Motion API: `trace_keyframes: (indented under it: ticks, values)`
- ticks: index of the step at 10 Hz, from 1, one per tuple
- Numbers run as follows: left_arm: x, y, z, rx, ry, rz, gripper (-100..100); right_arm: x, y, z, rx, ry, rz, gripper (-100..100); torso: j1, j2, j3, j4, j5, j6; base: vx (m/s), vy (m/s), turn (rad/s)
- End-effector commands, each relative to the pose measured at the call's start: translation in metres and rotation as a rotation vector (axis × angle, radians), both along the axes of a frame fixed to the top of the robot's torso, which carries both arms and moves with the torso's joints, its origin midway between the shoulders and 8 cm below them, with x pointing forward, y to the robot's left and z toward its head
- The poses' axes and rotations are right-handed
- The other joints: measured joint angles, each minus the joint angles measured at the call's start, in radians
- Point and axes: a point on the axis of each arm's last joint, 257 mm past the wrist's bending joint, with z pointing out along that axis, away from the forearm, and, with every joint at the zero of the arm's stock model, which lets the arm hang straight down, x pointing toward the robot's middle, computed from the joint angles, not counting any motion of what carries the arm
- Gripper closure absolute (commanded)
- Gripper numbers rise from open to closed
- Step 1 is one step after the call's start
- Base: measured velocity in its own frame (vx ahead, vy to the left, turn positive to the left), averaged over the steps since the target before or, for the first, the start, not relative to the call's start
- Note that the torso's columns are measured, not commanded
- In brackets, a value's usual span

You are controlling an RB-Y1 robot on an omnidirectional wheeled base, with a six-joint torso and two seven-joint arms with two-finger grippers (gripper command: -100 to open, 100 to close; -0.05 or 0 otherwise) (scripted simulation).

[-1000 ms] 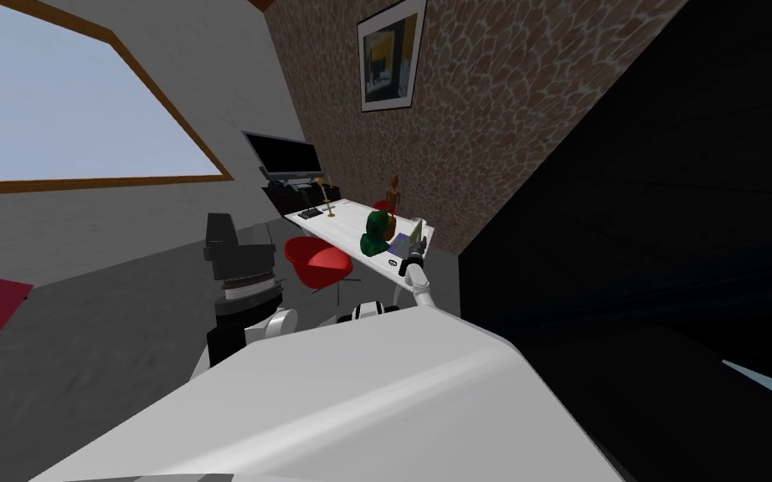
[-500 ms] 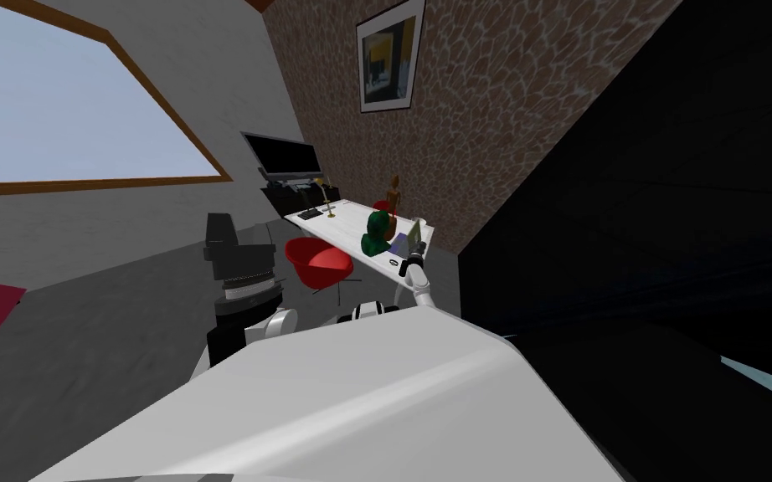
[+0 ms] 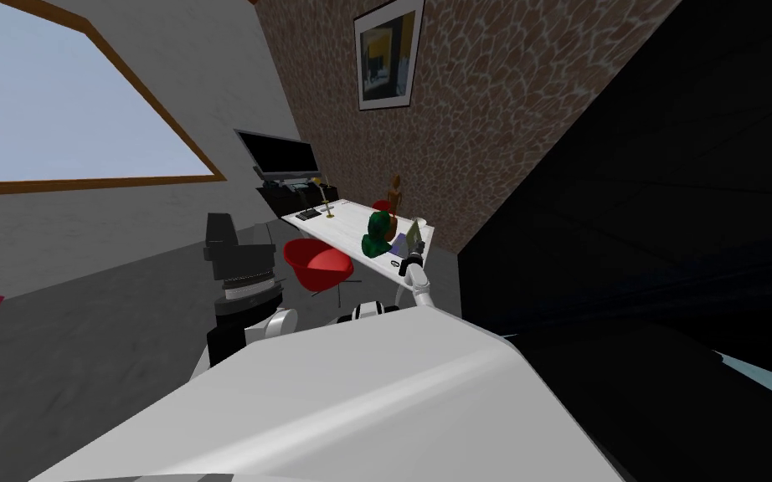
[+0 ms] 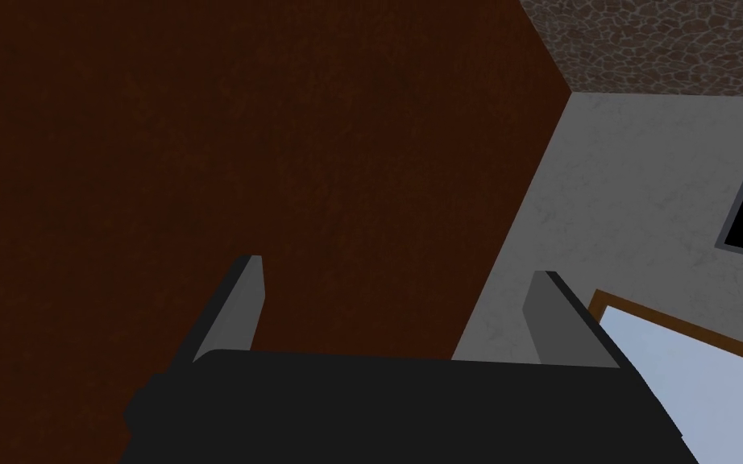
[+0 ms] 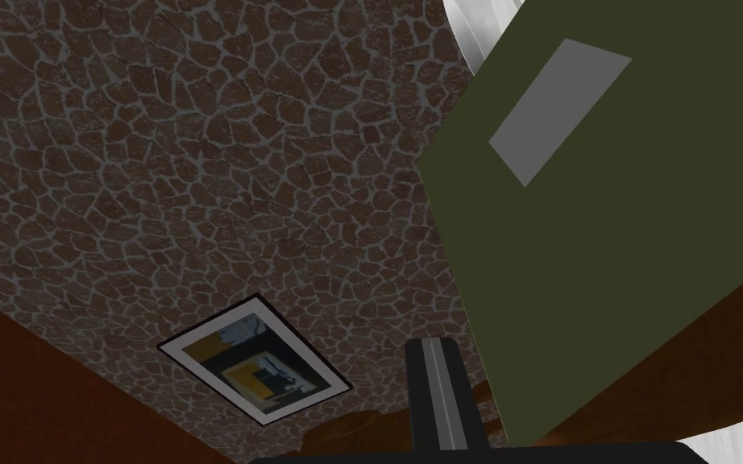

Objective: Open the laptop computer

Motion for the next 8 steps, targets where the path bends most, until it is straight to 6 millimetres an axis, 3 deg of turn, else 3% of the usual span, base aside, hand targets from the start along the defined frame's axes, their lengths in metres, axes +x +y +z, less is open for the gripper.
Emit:
trace_keyframes:
  ticks: [1,8]
  values:
    - [0.0000,0.0000,0.0000,0.000,0.000,0.000,0,0.0021,0.0026,-0.0004,-0.035,0.027,0.008,100,0.001,-0.001,0.000,0.000,0.000,0.000,0.027,0.033,-0.020]
    - [0.0000,0.0000,0.0000,0.000,0.000,0.000,0,0.0085,0.0119,-0.0005,-0.127,0.094,0.039,100,0.000,-0.001,0.000,0.000,0.000,0.000,0.029,0.032,-0.033]
